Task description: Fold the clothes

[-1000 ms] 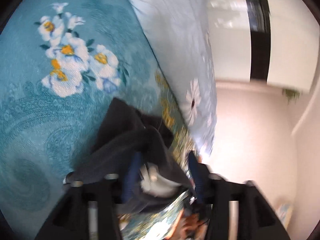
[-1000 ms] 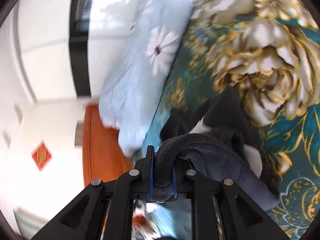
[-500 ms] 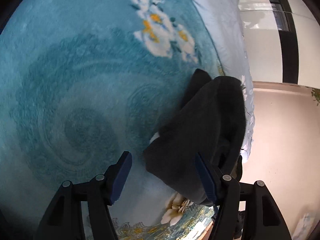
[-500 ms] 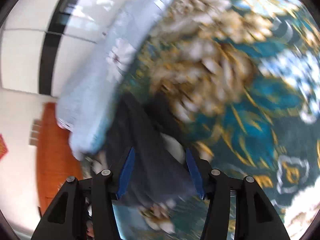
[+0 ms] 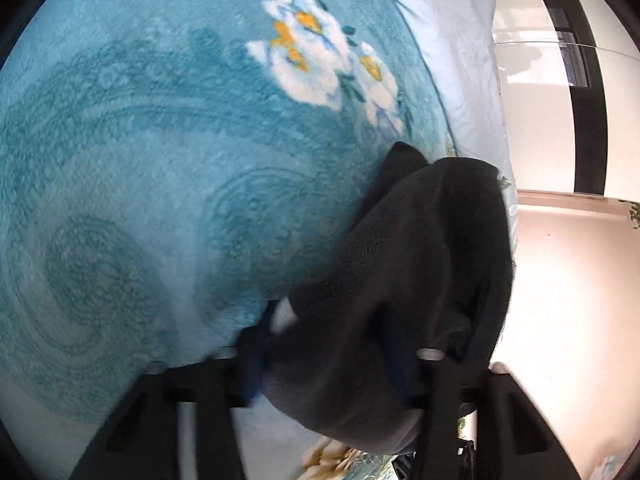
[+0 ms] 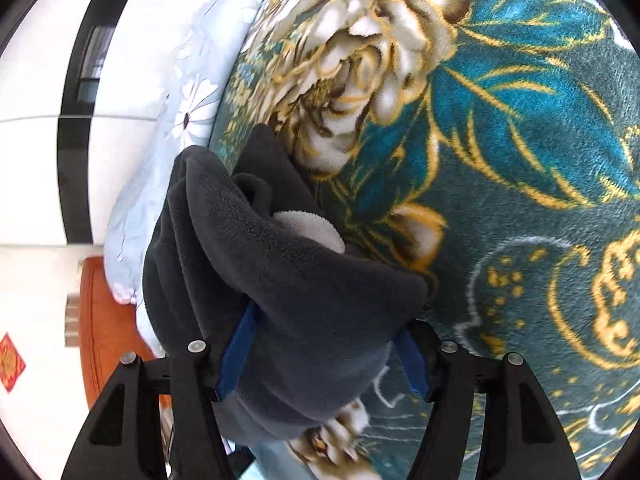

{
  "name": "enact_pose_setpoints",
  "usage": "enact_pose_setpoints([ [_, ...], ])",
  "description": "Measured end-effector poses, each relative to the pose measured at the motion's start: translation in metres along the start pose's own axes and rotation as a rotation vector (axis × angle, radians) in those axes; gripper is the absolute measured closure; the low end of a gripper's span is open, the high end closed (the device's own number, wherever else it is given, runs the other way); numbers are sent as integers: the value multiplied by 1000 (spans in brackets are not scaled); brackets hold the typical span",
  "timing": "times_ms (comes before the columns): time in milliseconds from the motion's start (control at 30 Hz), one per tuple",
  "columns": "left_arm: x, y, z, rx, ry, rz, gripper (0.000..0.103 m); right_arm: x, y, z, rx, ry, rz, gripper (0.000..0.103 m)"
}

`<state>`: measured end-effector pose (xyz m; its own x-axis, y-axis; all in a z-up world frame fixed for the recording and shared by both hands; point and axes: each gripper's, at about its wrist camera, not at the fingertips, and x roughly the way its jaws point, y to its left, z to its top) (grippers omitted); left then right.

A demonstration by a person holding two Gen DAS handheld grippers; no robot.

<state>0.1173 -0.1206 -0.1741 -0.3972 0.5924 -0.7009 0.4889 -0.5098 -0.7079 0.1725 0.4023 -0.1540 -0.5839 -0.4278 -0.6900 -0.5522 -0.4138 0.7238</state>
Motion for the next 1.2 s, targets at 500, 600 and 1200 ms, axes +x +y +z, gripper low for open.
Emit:
enact_pose_setpoints([
  [500, -69, -9, -20, 103, 3, 36, 88, -65, 39, -12, -234, 87, 36, 89],
  [600, -50, 14, -24, 59, 35, 47, 87, -39, -4, -16, -111, 149, -39, 89],
  [1200, -87, -62, 0, 500, -55, 223, 54, -47, 53, 11, -463, 210, -261, 62],
])
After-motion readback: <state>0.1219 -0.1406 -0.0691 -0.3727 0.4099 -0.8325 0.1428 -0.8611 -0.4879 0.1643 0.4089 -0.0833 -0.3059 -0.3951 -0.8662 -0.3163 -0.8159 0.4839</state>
